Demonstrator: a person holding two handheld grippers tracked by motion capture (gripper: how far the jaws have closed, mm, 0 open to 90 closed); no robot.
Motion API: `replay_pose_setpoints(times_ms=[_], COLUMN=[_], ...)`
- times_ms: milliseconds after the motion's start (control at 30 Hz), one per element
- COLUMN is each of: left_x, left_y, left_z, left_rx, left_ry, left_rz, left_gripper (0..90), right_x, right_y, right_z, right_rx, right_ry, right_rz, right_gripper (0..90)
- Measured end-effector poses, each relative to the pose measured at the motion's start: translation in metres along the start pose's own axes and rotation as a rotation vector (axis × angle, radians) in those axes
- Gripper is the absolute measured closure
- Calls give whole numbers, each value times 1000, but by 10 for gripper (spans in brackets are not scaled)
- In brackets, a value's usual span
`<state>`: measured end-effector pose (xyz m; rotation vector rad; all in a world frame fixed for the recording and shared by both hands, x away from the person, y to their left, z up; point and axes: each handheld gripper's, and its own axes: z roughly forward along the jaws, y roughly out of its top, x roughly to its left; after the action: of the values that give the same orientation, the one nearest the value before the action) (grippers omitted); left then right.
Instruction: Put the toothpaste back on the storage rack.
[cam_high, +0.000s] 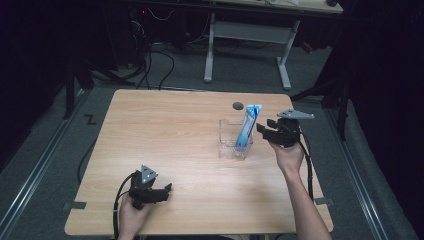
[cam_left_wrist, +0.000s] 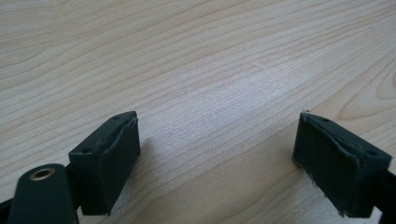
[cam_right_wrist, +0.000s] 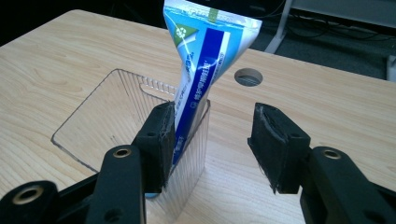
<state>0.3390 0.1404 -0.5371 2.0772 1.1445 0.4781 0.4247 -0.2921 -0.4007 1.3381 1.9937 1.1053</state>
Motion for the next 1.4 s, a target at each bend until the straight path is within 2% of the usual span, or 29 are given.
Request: replay_pose_setpoints(times_ms=[533, 733, 1067, 1400], left_x=[0, 0, 0, 0], left_y=[0, 0, 0, 0], left_z=[0, 0, 0, 0], left_rx=[0, 1, 0, 2], left_ry=[0, 2, 2, 3], left_rz=[0, -1, -3, -4], left_gripper=[150, 150, 150, 150], right_x=[-11, -12, -19, -25], right_y=[-12, -15, -23, -39], right_z=[-26, -35, -50, -67], right_rx=[-34, -41, -60, -68], right_ry=[7, 15, 20, 23], right_rz=[11, -1, 17, 38], right_gripper=[499, 499, 500, 498])
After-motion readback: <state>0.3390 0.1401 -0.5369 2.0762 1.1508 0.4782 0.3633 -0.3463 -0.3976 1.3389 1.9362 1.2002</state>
